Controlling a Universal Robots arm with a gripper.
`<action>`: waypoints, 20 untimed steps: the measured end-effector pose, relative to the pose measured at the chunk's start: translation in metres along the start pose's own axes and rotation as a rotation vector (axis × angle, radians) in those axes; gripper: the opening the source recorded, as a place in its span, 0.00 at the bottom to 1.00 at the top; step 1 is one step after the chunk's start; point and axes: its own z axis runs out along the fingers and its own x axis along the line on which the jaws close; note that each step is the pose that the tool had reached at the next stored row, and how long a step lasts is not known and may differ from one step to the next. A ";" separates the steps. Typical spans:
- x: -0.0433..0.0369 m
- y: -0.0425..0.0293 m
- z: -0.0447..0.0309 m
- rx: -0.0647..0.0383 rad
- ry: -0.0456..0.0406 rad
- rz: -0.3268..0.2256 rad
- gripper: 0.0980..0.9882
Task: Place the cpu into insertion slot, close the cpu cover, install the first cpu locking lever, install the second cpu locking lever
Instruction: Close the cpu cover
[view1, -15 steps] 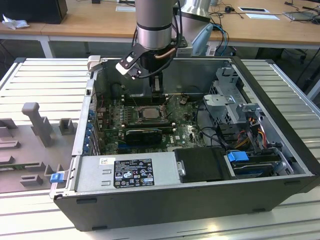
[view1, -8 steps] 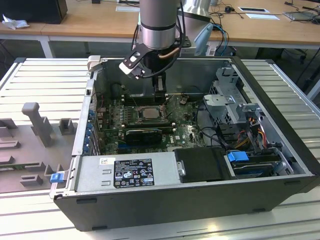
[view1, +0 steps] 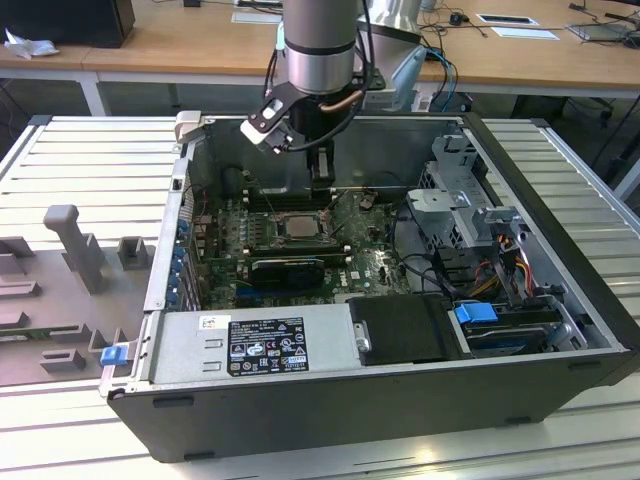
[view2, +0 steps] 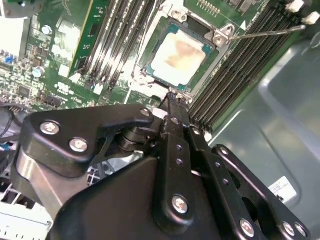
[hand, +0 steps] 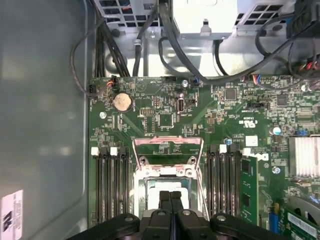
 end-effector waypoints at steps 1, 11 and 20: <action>0.0001 0.0002 -0.0026 0.000 0.0000 0.000 0.01; 0.0005 0.0292 -0.0014 0.015 0.0003 0.001 0.01; 0.0010 0.0575 -0.0028 0.021 0.0054 -0.018 0.01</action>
